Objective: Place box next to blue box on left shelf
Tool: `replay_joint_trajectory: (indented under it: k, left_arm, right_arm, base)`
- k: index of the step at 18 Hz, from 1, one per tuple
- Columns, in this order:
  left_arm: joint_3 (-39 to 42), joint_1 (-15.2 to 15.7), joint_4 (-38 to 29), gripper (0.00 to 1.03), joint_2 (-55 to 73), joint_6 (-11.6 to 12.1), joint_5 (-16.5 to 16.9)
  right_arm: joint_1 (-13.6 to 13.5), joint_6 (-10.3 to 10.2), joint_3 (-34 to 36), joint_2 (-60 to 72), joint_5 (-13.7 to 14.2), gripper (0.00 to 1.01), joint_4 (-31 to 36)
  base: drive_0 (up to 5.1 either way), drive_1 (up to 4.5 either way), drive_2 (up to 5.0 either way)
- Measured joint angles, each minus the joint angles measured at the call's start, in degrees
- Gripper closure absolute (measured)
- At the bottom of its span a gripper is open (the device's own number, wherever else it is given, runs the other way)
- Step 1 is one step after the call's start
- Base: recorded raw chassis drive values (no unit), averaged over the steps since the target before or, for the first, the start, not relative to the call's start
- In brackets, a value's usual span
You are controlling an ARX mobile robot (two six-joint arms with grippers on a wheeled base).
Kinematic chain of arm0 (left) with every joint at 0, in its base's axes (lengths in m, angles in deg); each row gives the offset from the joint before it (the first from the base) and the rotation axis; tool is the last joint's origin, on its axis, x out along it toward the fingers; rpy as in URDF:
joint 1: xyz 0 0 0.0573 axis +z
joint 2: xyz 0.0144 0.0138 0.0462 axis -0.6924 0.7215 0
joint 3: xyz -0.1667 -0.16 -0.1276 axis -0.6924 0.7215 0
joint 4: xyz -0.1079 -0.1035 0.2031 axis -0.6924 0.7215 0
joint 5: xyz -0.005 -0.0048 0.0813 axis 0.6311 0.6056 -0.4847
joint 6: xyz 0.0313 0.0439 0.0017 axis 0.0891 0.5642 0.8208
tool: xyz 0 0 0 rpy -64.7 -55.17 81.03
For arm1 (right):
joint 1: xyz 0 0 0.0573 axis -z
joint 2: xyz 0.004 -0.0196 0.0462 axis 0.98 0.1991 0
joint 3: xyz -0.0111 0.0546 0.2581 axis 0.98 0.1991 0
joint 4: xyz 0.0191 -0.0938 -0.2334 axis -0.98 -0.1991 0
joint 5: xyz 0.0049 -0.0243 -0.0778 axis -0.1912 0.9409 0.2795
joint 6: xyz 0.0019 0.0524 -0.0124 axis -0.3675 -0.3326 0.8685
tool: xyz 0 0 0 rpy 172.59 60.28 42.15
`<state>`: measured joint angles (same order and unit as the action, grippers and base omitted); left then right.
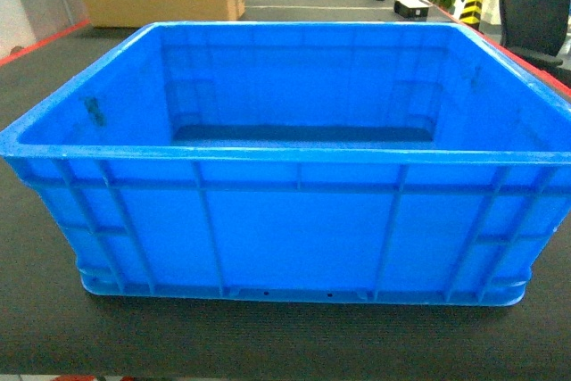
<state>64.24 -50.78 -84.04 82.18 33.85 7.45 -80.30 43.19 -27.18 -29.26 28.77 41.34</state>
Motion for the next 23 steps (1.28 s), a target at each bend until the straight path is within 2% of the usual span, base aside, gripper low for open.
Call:
replay_joint_trajectory:
  k: [1, 4, 7, 11, 14, 17, 19, 22, 23]
  left_arm:
    - [-5.01, -0.09, 1.20, 0.05, 8.13, -0.83, 1.99]
    - [-19.04, 0.85, 5.95, 0.05, 25.20, -2.32, 3.19]
    - [-26.62, 1.20, 11.19, 0.05, 35.43, -2.89, 4.13]
    - [-30.84, 1.81, 15.52, 0.05, 41.27, -4.15, 4.50]
    - [-32.46, 1.81, 18.64, 0.05, 42.32, -4.31, 4.66]
    - [-32.55, 1.81, 18.84, 0.05, 43.12, -4.31, 4.90]
    - [-32.57, 1.81, 18.82, 0.06, 43.23, -4.20, 4.90]
    - [-33.14, 1.81, 19.58, 0.36, 43.41, -3.85, 5.38]
    - [-33.20, 1.81, 19.82, 0.45, 43.41, -3.48, 6.45]
  right_arm:
    - [-0.09, -0.02, -5.11, 7.43, -1.38, 0.03, -1.66]
    - [-1.33, -0.98, -21.29, 28.28, -3.63, 0.03, -9.92]
    - [-2.40, -2.10, -31.67, 39.58, -5.14, 0.03, -15.74]
    - [-2.84, -3.89, -35.04, 44.89, -5.49, 0.03, -19.96]
    - [-3.93, -3.93, -35.52, 45.37, -5.49, 0.03, -21.40]
    - [-3.89, -3.89, -35.54, 45.83, -5.44, 0.03, -21.40]
    - [-3.85, -3.63, -35.54, 45.86, -5.40, 0.23, -21.40]
    - [-3.78, -2.71, -35.54, 45.92, -5.27, 0.54, -21.16]
    - [-3.78, -2.51, -35.54, 45.92, -5.29, 0.64, -21.09]
  base:
    - [0.0, 0.00, 0.0]
    - [0.0, 0.00, 0.0]
    - [0.0, 0.00, 0.0]
    - [0.0, 0.00, 0.0]
    - [0.0, 0.00, 0.0]
    - [0.0, 0.00, 0.0]
    - [0.0, 0.00, 0.0]
    - [0.0, 0.00, 0.0]
    - [0.0, 0.00, 0.0]
